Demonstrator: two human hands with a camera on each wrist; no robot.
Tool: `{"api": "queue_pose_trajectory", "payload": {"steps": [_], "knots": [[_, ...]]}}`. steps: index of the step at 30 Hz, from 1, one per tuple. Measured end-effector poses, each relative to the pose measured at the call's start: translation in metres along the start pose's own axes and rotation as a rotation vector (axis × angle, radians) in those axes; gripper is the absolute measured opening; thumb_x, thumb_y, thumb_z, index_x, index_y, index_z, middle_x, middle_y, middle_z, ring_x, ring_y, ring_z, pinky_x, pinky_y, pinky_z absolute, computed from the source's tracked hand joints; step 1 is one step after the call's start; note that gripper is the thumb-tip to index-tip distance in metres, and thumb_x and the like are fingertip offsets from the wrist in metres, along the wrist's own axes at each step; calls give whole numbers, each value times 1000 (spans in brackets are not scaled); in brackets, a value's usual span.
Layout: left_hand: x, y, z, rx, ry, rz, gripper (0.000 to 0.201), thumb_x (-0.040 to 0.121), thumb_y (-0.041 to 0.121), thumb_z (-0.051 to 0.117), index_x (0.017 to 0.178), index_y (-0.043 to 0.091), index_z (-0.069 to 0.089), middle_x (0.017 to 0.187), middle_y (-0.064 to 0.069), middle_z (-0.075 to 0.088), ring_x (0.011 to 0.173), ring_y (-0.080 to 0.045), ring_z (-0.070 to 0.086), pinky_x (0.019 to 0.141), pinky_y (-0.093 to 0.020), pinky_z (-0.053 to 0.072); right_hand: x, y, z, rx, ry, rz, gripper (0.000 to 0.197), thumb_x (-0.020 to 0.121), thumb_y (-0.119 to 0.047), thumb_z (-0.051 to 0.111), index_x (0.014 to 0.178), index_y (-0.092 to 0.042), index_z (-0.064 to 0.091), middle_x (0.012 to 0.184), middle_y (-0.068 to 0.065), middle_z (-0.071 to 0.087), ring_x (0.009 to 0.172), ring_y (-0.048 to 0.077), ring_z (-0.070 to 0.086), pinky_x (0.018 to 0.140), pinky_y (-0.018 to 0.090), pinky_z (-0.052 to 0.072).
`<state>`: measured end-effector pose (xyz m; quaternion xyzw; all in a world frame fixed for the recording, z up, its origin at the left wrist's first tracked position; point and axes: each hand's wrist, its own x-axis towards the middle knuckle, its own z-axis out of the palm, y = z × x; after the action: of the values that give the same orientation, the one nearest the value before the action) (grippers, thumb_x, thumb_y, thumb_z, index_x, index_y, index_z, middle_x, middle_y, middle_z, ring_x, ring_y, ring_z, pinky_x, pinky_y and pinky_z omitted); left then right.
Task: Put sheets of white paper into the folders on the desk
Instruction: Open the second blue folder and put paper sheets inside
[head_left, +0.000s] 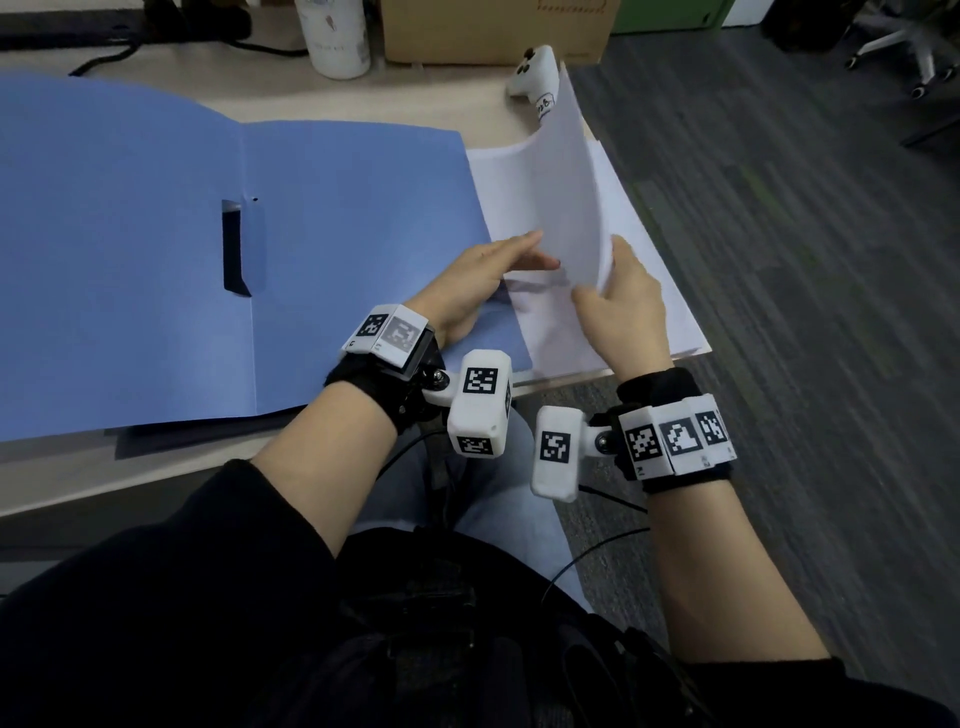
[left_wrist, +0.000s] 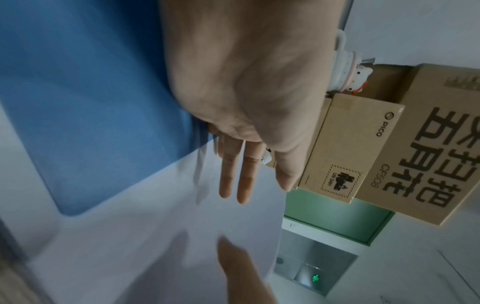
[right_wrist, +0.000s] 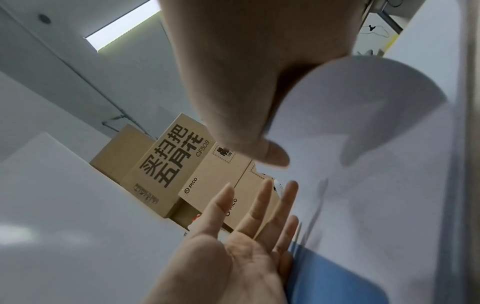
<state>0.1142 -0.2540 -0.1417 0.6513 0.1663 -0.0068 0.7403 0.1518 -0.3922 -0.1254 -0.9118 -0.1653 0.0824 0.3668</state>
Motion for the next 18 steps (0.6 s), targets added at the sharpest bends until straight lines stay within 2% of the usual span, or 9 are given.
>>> {"api": "queue_pose_trajectory", "payload": {"steps": [1,3,5,7,9,12,15,18], "knots": [[-1,0,-1,-22,1,12,35,99,33,40,95,10,67,117,-7,66,106,-13,60,77,-15,49,-1,-1,-2,26,60,11,57,82,-21,41,137,-5,40,126,18,58,114,36,53,92,39,43],[-2,-1,-3,-69,-3,41,35,100,31,39,89,13,66,112,-7,67,108,-9,59,76,-15,51,-1,0,-7,31,172,22,45,90,-7,36,133,-4,45,119,20,61,106,39,55,84,37,41],[-3,-1,-3,-92,10,54,32,100,29,39,88,13,65,106,-4,68,101,-1,62,81,-21,53,-4,-1,-11,13,268,25,42,92,-2,33,131,-6,49,115,20,63,103,38,56,75,32,34],[-3,2,-3,-92,49,73,28,98,27,43,88,14,65,102,0,69,96,1,63,93,-26,47,-5,-4,-14,31,374,-7,42,92,0,33,129,-7,52,110,20,66,98,39,58,67,26,29],[-3,8,-3,-93,100,99,23,97,24,46,87,16,65,100,1,69,100,-5,62,94,-25,42,-7,-9,-15,73,470,-47,43,90,0,33,128,-8,54,105,19,68,94,39,61,73,33,38],[-7,15,-8,-95,159,117,20,96,22,48,84,19,63,100,1,68,105,-11,58,83,-22,39,-10,-20,-20,118,602,-100,45,89,-3,34,128,-9,55,102,17,69,92,37,63,81,41,46],[-12,20,-15,-153,205,119,17,95,19,49,85,21,62,97,2,68,106,-14,58,86,-25,40,-15,-32,-26,182,702,-182,46,88,-5,34,127,-9,57,101,13,70,87,31,64,79,35,46],[-15,25,-22,-181,269,140,11,93,16,52,92,23,60,101,1,66,107,-16,57,96,-28,40,-19,-44,-31,272,775,-274,44,89,-2,36,127,-6,57,105,10,70,90,25,66,80,31,49]]}}
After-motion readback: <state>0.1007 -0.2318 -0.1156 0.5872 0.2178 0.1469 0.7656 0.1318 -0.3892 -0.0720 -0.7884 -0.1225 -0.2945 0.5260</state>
